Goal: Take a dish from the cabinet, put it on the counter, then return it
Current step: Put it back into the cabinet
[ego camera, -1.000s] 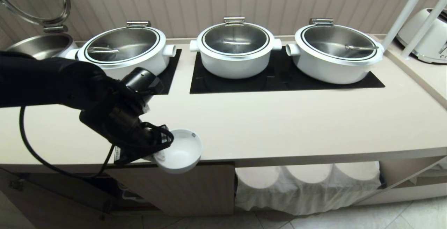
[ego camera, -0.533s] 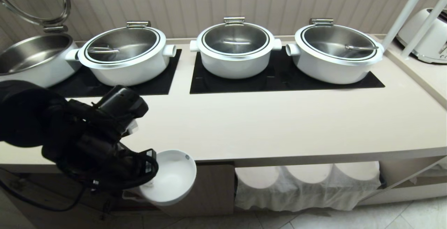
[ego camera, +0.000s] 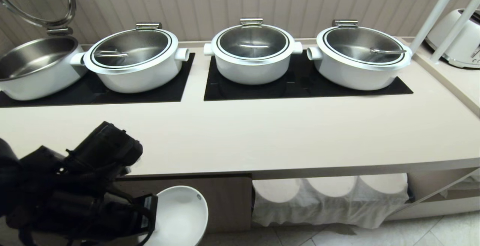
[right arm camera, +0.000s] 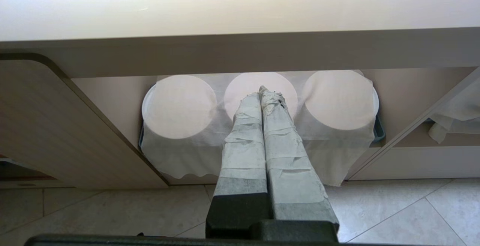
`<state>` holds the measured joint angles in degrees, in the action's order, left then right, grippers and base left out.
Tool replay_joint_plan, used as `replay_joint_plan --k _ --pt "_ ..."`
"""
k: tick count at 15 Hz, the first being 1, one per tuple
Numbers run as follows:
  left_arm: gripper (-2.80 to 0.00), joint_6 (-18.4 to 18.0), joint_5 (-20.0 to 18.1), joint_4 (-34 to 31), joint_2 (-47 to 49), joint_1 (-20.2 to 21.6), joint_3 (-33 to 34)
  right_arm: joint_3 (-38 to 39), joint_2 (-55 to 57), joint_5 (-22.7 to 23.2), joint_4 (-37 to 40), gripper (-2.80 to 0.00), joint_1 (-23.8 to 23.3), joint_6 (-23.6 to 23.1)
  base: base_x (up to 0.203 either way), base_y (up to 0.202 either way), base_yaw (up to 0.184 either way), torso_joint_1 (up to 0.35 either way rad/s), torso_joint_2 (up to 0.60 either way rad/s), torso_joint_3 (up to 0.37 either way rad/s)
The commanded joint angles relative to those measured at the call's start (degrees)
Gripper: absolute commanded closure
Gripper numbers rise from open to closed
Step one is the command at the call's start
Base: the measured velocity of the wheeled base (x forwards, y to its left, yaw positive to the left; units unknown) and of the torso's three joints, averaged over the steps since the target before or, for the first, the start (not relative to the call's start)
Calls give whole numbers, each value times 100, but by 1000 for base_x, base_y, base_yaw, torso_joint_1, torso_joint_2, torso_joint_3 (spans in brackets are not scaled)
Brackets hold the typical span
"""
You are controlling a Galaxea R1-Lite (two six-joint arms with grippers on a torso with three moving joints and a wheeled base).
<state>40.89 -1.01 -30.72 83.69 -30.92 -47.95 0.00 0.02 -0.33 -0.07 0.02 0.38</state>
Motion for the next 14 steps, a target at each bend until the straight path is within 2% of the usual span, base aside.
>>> replay_joint_plan --k 1,7,10,14 --pt "0 45 -7 12 -368 -10 341 0 -2 -2 -1 0 -1 -2 0 0 0 0 0 0" --pt "0 267 -154 22 -849 -53 894 0 -2 -2 -1 0 0 6 0 0 0 0 0 0" --pt "0 279 -154 22 -1069 -207 1192 0 -2 -2 -1 0 6 -3 0 0 0 0 0 0" --pt "0 279 -162 31 -1092 -239 1262 0 -2 -2 -1 0 6 6 0 0 0 0 0 0"
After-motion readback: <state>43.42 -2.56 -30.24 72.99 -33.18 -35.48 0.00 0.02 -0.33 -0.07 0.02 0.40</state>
